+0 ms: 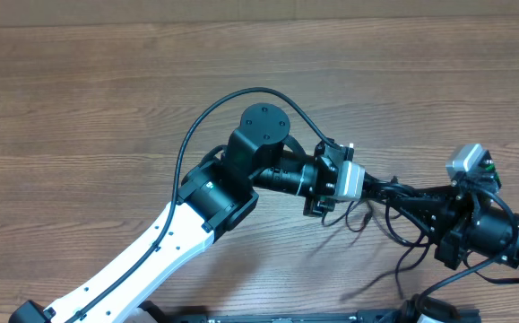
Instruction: Untangle cables
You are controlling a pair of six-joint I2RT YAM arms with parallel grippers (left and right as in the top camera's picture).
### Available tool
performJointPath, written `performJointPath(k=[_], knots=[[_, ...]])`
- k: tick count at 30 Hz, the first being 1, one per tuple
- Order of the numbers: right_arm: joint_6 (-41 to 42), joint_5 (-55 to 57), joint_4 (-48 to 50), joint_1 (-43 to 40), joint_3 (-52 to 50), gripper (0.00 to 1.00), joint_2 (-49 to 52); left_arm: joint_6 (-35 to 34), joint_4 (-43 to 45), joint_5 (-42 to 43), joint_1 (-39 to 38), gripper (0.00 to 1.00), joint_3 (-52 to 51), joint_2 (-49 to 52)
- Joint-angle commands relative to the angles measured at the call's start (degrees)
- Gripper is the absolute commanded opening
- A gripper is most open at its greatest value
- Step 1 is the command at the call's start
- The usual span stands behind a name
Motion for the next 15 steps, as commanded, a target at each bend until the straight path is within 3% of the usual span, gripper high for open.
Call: performJointPath(k=[1,2,3,5,8,11,15], knots=[[0.6,-0.7,-0.2,0.0,0.3,0.04,-0.3,-1.7,0.4,-0.2,-0.4,0.36,1.3,-0.2],[0.7,-0.3,-0.1,0.0,0.3,0.04,-0.3,-2.2,0.5,-0.2,-0.4,0.65,1.3,-0.2],[0.8,0.7,-0.1,0.0,0.3,0.04,-0.3,-2.6,0.5,-0.3,-0.3,1.0,1.3,-0.2],[2.9,2.7,0.5,0.0,0.3,0.04,-0.3,-4.0,0.5,-0.3,0.1,1.0,1.3,-0.2],[9.4,5.6,3.8,0.0,0.3,0.04,-0.3,-11.7,0.4,-0.5,2.3,1.0,1.3,-0.4],[16.3,8.3,7.9,0.0,0.3,0.04,-0.3,-26.8,0.4,-1.4,6.6,1.0,1.3,-0.5],[22.7,7.7,12.6,0.0,0.3,0.04,-0.3,-40.9,-0.2,-1.1,11.6,1.0,1.3,-0.5]])
